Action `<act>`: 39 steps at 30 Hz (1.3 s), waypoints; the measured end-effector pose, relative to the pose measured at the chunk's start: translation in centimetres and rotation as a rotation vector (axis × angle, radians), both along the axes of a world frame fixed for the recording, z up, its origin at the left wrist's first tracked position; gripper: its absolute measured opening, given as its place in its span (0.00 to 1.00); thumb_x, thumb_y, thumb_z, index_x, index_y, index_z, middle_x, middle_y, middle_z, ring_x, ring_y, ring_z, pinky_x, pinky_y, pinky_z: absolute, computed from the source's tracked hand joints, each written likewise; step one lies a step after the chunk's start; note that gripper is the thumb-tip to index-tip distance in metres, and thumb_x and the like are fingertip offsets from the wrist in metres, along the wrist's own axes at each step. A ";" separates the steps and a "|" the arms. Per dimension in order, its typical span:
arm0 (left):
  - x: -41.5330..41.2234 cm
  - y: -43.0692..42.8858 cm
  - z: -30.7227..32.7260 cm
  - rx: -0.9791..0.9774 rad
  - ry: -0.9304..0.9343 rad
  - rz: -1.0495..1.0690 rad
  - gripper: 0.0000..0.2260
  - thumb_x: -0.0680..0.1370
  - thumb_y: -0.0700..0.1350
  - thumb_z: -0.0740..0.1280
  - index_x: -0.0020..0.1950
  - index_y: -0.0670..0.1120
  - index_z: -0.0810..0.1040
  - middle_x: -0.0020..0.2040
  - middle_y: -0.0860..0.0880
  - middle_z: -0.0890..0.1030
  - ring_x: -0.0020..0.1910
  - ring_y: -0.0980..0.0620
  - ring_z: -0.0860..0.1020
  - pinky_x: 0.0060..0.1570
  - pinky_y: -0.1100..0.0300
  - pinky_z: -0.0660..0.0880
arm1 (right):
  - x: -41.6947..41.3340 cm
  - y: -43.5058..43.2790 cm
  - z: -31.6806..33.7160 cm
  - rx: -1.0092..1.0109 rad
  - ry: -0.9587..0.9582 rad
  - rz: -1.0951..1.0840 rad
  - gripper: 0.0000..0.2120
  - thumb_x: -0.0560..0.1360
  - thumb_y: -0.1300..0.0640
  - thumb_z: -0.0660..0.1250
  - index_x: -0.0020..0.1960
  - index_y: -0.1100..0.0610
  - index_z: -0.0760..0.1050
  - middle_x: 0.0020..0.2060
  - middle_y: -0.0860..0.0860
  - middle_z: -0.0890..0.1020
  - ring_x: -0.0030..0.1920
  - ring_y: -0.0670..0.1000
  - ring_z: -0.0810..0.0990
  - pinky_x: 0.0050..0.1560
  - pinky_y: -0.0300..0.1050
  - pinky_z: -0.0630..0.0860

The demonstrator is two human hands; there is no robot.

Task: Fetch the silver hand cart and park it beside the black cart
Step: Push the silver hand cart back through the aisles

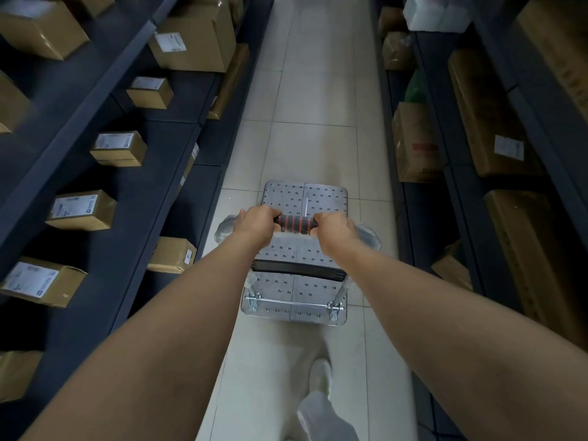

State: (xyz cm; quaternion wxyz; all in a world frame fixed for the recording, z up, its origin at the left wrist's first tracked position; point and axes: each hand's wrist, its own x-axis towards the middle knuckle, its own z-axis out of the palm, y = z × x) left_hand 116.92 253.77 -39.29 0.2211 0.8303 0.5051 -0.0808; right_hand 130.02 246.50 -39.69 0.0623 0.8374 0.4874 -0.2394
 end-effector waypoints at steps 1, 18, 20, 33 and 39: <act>0.4 0.6 0.1 -0.016 0.002 -0.001 0.13 0.81 0.40 0.62 0.63 0.50 0.76 0.57 0.46 0.80 0.57 0.45 0.76 0.60 0.52 0.68 | 0.4 0.6 0.0 -0.011 0.005 0.004 0.20 0.76 0.64 0.63 0.67 0.55 0.69 0.50 0.55 0.76 0.52 0.55 0.76 0.49 0.44 0.75; 8.9 11.3 -0.6 0.003 0.038 -0.054 0.10 0.80 0.47 0.63 0.60 0.53 0.78 0.53 0.46 0.81 0.53 0.44 0.78 0.45 0.56 0.70 | 9.2 10.8 -0.5 0.064 0.090 -0.132 0.17 0.79 0.62 0.62 0.66 0.51 0.71 0.51 0.53 0.74 0.55 0.55 0.75 0.57 0.48 0.77; 9.7 12.6 -0.6 0.001 0.044 -0.074 0.09 0.80 0.47 0.62 0.59 0.53 0.78 0.52 0.46 0.81 0.52 0.44 0.78 0.45 0.56 0.71 | 9.9 11.9 -0.7 0.063 0.071 -0.128 0.19 0.78 0.63 0.63 0.66 0.49 0.70 0.51 0.53 0.75 0.56 0.55 0.75 0.58 0.49 0.77; 12.8 23.2 -0.8 -0.002 0.054 -0.192 0.09 0.80 0.44 0.62 0.58 0.51 0.78 0.50 0.46 0.80 0.51 0.44 0.77 0.44 0.55 0.70 | 12.5 21.2 -0.9 0.048 0.077 -0.203 0.19 0.77 0.64 0.64 0.66 0.50 0.71 0.50 0.53 0.76 0.48 0.52 0.74 0.54 0.46 0.77; 13.0 28.1 -0.6 -0.002 0.059 -0.194 0.12 0.80 0.43 0.63 0.63 0.51 0.76 0.53 0.46 0.80 0.53 0.44 0.77 0.52 0.52 0.73 | 12.4 26.0 -1.1 0.082 0.112 -0.228 0.18 0.78 0.64 0.63 0.65 0.51 0.72 0.53 0.53 0.77 0.52 0.53 0.76 0.58 0.47 0.77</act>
